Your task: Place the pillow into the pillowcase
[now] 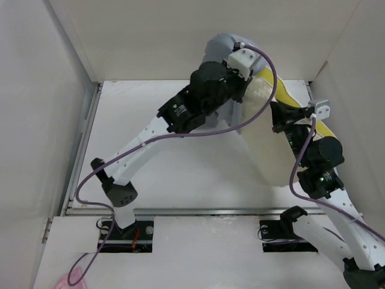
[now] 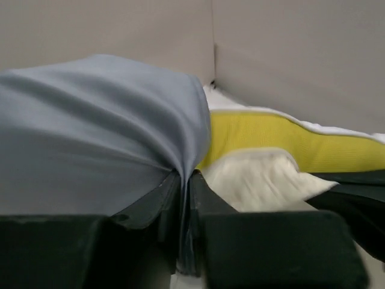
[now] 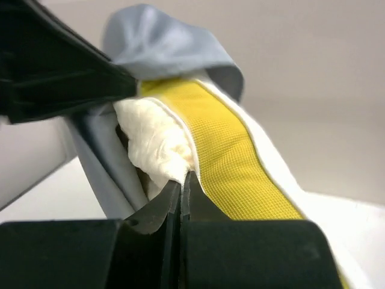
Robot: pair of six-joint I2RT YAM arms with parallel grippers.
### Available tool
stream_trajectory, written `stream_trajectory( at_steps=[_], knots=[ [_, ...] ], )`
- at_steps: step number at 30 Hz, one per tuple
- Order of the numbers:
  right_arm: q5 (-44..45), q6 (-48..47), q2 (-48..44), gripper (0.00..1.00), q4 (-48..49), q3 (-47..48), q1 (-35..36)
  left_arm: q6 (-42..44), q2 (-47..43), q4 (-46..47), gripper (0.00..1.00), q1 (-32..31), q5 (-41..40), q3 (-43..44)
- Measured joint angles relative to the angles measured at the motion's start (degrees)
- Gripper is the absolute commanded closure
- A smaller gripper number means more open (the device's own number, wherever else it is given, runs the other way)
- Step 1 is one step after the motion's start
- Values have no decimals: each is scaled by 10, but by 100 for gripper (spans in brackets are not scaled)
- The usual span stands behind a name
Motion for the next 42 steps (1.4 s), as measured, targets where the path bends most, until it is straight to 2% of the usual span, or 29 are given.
stream_trajectory(
  at_steps=[3, 6, 7, 8, 9, 12, 14, 20, 24, 25, 26, 27, 28, 29, 30, 32, 36, 39, 42],
  knots=[
    [-25, -19, 28, 100, 20, 26, -3, -21, -55, 26, 79, -10, -6, -33],
    [-48, -21, 69, 100, 61, 0, 13, -40, -80, 35, 79, -14, -9, -80],
    [-51, -20, 88, 100, 73, -15, 24, -46, -79, 35, 85, -13, -9, -92],
    [-53, -18, 107, 100, 80, -28, 37, -55, -71, 33, 96, -10, -8, -103],
    [-58, -16, 129, 100, 83, -39, 49, -64, -58, 32, 100, -7, -8, -110],
    [-76, -11, 207, 100, 100, -55, 89, -88, 1, 18, 100, -3, -1, -122],
    [-70, 29, 231, 100, 107, -78, 96, -108, 32, 2, 100, 8, 6, -122],
    [-50, 72, 268, 100, 136, -91, 99, -145, 49, -24, 100, 26, 23, -127],
    [-66, 78, 282, 100, 140, -92, 107, -206, 3, -24, 88, 25, -41, -203],
    [-74, 78, 282, 81, 137, -94, 110, -228, -21, -28, 80, 24, -60, -232],
    [-89, 80, 279, 70, 138, -99, 110, -249, -45, -44, 76, 23, -78, -261],
    [-107, 81, 269, 55, 132, -106, 110, -272, -72, -44, 68, 21, -92, -295],
    [-125, 82, 255, 33, 124, -115, 111, -296, -112, -49, 56, 20, -108, -343],
    [-140, 84, 237, 5, 117, -125, 114, -314, -146, -61, 54, 20, -117, -380],
    [-159, 82, 214, 0, 103, -137, 118, -336, -183, -68, 53, 20, -125, -420],
    [-191, 72, 154, 0, 57, -162, 125, -375, -250, -87, 43, 26, -139, -480],
    [-230, 62, 18, 0, -67, -167, 125, -426, -330, -106, 33, 40, -169, -525],
    [-235, 63, -42, 0, -123, -143, 125, -444, -346, -107, 31, 50, -183, -529],
    [-204, 64, -32, 0, -153, -97, 125, -443, -316, -104, 33, 63, -183, -527]
  ],
)
